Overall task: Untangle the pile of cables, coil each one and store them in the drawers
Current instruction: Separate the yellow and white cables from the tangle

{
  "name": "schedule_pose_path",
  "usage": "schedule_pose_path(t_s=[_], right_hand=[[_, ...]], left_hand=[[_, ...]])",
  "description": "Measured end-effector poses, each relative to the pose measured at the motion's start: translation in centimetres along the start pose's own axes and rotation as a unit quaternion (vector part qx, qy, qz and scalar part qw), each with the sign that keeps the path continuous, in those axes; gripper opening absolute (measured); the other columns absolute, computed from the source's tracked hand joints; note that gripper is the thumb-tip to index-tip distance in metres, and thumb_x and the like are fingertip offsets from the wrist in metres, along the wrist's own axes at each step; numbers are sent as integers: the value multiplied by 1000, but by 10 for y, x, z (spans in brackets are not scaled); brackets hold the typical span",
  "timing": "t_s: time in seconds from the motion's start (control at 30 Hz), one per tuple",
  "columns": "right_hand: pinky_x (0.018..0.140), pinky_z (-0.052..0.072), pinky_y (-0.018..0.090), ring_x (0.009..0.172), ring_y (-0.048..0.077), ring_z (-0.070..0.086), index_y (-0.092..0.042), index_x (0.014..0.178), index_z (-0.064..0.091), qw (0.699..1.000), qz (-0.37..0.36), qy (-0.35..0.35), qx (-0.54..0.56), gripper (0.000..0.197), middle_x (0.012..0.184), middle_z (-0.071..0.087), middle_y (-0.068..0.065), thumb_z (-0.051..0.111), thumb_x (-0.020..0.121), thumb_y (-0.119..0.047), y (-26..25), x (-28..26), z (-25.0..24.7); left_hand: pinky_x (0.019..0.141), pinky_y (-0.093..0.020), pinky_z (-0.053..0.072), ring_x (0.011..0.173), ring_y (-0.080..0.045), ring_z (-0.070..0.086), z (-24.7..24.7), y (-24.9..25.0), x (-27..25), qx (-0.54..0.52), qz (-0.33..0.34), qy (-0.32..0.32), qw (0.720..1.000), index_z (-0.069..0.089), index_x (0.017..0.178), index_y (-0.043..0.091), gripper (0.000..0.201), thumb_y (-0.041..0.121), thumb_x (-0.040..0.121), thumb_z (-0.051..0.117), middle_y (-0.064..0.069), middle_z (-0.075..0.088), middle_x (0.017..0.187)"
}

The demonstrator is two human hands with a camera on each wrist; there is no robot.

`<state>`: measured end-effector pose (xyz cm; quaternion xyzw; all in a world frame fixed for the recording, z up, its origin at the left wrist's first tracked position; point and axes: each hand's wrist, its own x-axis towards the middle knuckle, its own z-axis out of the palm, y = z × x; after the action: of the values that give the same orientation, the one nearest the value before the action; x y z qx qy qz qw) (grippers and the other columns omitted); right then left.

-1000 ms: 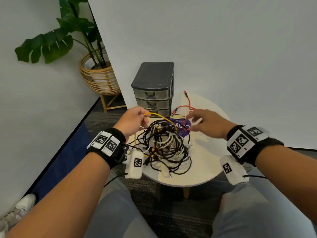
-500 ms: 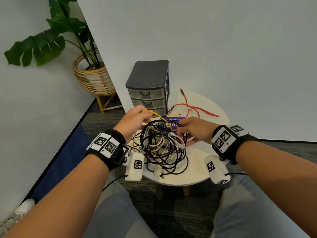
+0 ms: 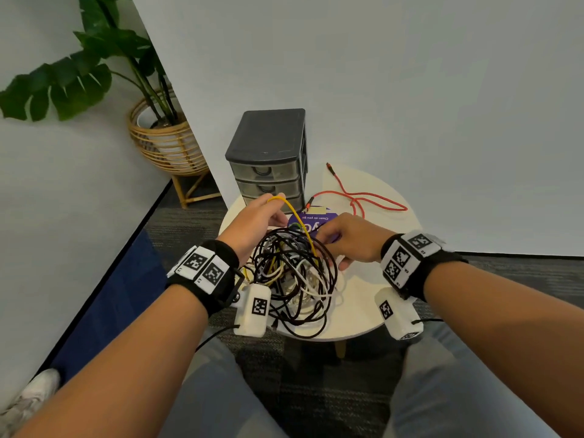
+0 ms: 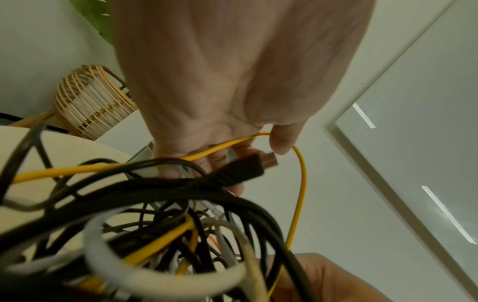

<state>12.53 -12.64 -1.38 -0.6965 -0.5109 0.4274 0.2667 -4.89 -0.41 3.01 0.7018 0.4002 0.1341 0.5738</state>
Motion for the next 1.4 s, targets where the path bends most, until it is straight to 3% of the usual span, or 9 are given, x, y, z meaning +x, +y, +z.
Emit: schedule_pose_path(t_s=[0.3, 0.43, 0.5, 0.73, 0.87, 0.97, 1.1, 1.23, 1.4], right_hand=[[66, 52, 21, 90, 10, 62, -20, 91, 78, 995, -86, 35, -33, 3, 87, 71, -9, 77, 89, -22, -2, -2, 1], [72, 53, 41, 75, 22, 58, -16, 82, 59, 970, -137, 141, -144, 16, 79, 61, 0, 58, 95, -7, -8, 0, 8], [69, 54, 43, 70, 23, 59, -19, 85, 52, 963, -143, 174, -151, 17, 77, 59, 0, 52, 100, -12, -14, -2, 7], [60, 49, 31, 68, 20, 61, -19, 103, 49, 952, -135, 209, -178, 10, 82, 64, 2, 41, 107, -25, -38, -5, 0], [59, 43, 28, 69, 22, 60, -20, 103, 45, 956, -123, 200, -176, 11, 82, 62, 3, 36, 109, -24, -45, -9, -5], [65, 53, 47, 74, 35, 63, -18, 101, 45, 967, -100, 196, -127, 14, 83, 63, 11, 34, 109, -20, -50, -12, -7], [69, 57, 51, 73, 41, 59, -14, 102, 48, 981, -47, 181, -58, 17, 83, 61, 12, 33, 109, -17, -56, -15, -7], [58, 53, 30, 62, 17, 53, -16, 96, 51, 984, 10, 163, 65, 19, 74, 53, 3, 36, 108, -16, -67, -13, -11], [55, 58, 29, 50, 13, 57, -8, 94, 57, 968, 20, 141, 207, 19, 73, 53, 8, 43, 107, -10, -98, -8, -17]], left_hand=[[72, -24, 34, 105, -28, 66, -2, 6, 2, -32, -31, 29, 999, 47, 79, 16, 33, 29, 108, 40, -18, 64, 103], [85, -35, 42, 112, -26, 59, -6, 3, 6, 81, 12, 48, 995, 54, 110, 22, 9, 26, 102, 52, -9, 63, 112], [97, -39, 45, 116, -23, 55, -6, 0, 6, 160, 52, 22, 986, 52, 120, 26, 31, 22, 91, 64, -4, 58, 121], [106, -59, 38, 128, -27, 42, 10, 3, 4, 381, 82, -55, 919, 36, 132, 51, 86, 76, 56, 70, 6, 47, 129], [101, -59, 45, 122, -28, 46, 11, 0, 7, 379, 70, -68, 920, 34, 124, 48, 83, 66, 52, 73, 4, 46, 126], [103, -53, 47, 121, -27, 49, 7, -4, 9, 363, 69, -86, 925, 38, 126, 43, 80, 55, 59, 81, 2, 46, 130], [106, -47, 48, 121, -22, 52, 5, -9, 10, 332, 79, -103, 934, 38, 133, 43, 94, 70, 49, 70, 2, 47, 132], [106, -38, 48, 122, -10, 54, -4, -18, 14, 273, 116, -125, 947, 37, 144, 33, 85, 44, 73, 84, 4, 52, 134], [97, -13, 46, 125, 2, 56, -19, -14, 11, 111, 119, -152, 975, 39, 149, 36, 72, 11, 91, 73, 8, 60, 139]])
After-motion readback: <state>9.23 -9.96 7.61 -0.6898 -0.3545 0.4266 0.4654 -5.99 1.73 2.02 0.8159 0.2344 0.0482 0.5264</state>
